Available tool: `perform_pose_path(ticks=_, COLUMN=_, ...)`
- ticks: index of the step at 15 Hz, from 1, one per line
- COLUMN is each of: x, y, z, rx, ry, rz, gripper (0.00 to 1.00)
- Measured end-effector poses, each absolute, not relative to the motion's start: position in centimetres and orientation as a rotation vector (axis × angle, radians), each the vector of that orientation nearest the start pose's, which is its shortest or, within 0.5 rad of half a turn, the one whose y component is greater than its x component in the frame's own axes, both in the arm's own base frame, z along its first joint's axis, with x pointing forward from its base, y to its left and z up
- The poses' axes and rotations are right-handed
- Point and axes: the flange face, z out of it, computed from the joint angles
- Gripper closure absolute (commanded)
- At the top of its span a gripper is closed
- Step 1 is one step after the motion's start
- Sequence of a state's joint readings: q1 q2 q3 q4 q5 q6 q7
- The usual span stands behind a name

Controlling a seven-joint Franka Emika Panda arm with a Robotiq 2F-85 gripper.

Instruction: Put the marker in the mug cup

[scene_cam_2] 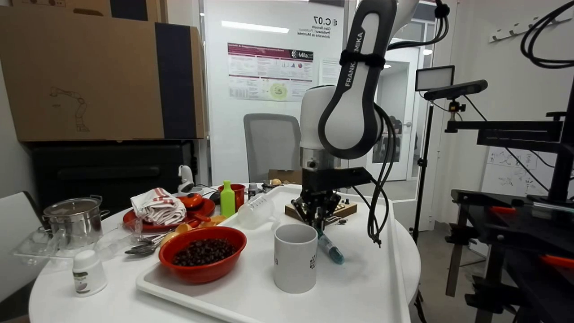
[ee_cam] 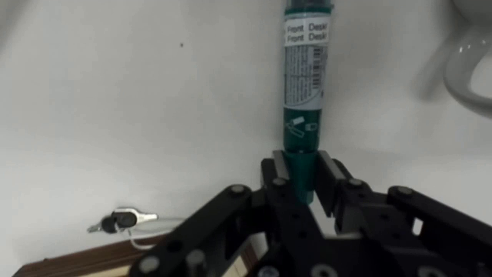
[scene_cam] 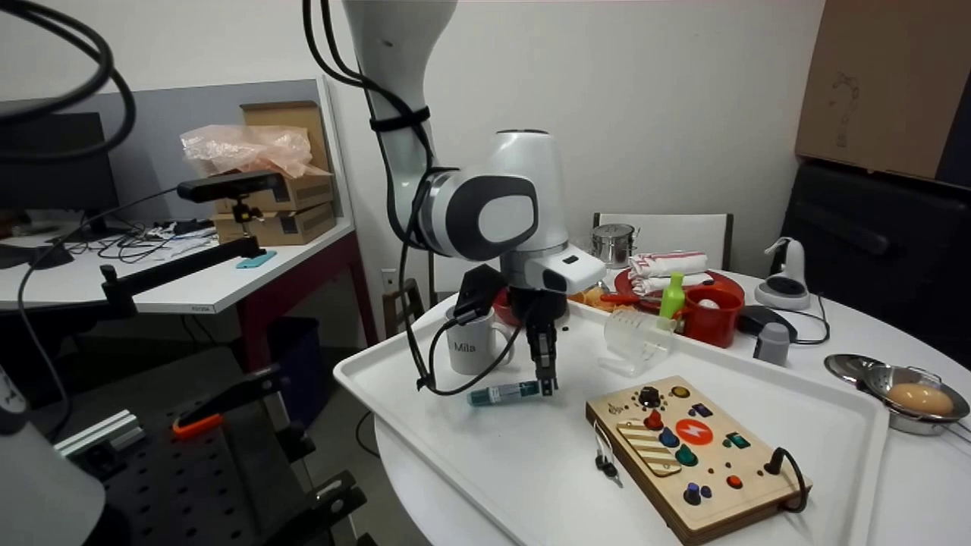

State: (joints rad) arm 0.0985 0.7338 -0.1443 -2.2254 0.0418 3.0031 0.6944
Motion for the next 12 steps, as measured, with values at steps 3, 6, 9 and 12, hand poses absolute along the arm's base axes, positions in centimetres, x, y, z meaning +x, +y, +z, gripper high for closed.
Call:
perform_pose_path(ticks=3, x=51.8, y=-3.7, z=8.2, rx=-3.010, ry=1.124, rz=-0.281, gripper=0.94)
perform_pose_path(ticks=6, x=51.4, y=-2.7, z=11.5, rx=-3.018, ry=1.056, rz=-0.426, gripper=0.94)
perform_pose_path(ticks=9, x=50.2, y=-0.6, z=14.4, rx=-3.018, ry=0.959, rz=-0.558, gripper=0.94)
perform_pose_path(ticks=12, x=48.9, y=1.6, z=16.9, rx=-3.012, ry=0.868, rz=-0.685, gripper=0.94)
